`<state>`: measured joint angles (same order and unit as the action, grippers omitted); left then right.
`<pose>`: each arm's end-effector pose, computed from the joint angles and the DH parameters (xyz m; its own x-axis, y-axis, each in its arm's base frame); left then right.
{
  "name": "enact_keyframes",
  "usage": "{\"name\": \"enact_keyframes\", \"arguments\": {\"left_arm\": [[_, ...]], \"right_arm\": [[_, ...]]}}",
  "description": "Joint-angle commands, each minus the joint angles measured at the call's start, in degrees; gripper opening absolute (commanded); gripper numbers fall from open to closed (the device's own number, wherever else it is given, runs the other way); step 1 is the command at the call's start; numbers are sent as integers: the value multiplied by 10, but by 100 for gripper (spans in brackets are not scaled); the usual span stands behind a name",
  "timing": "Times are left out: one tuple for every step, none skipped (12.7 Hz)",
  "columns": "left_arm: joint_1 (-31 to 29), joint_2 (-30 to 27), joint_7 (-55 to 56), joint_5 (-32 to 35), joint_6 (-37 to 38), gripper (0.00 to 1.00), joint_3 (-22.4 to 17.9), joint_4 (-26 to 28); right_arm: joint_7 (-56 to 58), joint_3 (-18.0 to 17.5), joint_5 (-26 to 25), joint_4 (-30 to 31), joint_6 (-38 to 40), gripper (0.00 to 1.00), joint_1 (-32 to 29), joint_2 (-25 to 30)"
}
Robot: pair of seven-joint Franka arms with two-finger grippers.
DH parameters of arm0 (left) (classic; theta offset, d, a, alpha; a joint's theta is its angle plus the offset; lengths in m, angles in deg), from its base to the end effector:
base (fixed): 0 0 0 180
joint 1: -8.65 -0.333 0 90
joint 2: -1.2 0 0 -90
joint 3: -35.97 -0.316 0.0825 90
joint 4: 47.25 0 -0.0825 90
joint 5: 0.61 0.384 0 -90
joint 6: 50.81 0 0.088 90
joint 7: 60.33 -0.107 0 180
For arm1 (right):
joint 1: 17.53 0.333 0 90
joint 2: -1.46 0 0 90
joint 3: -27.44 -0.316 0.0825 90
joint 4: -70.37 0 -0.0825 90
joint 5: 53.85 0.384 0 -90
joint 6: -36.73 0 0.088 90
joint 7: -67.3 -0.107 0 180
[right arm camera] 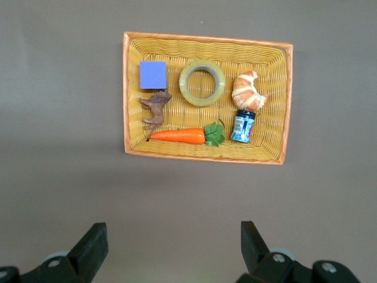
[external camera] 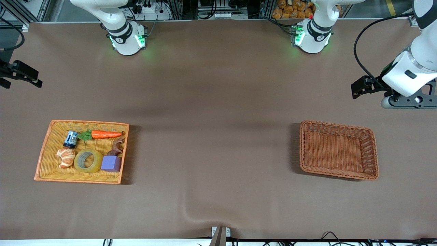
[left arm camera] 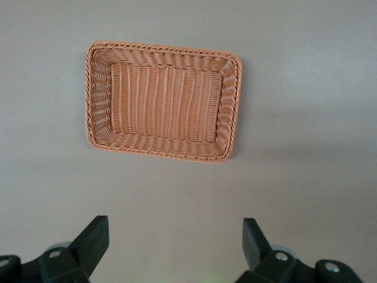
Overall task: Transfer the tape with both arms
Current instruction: 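Reach the right gripper down over the yellow tape roll in the basket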
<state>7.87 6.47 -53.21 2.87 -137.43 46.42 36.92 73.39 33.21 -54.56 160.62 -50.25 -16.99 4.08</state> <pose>0.5704 -0.0851 0.6161 0.9983 -0.0409 -0.0418 -0.0430 -0.9978 -0.0496 0.5326 -0.0515 0.6426 0.9998 0.0145 -0.0123 0.0146 -0.9999 0.0065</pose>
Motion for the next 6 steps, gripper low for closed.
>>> {"name": "enact_keyframes", "arguments": {"left_arm": [[-2, 9, -11, 14, 15, 100, 3, -20], [-2, 11, -11, 13, 15, 100, 3, -24], [-2, 11, -11, 12, 15, 100, 3, -24], [0, 13, -11, 11, 15, 100, 3, -25], [3, 13, -7, 13, 15, 100, 3, -24], [4, 14, -4, 14, 15, 100, 3, -24]], "right_arm": [[0, -3, -4, -11, 7, 100, 0, -2], [-1, -4, -3, -11, 4, 100, 0, -2], [-2, -3, -3, -11, 3, 100, 0, -2], [-2, -3, -3, -11, 2, 100, -1, -3], [-1, -3, -1, -11, 2, 100, -4, -5], [-1, -3, -3, -12, -4, 100, -4, -18]]}}
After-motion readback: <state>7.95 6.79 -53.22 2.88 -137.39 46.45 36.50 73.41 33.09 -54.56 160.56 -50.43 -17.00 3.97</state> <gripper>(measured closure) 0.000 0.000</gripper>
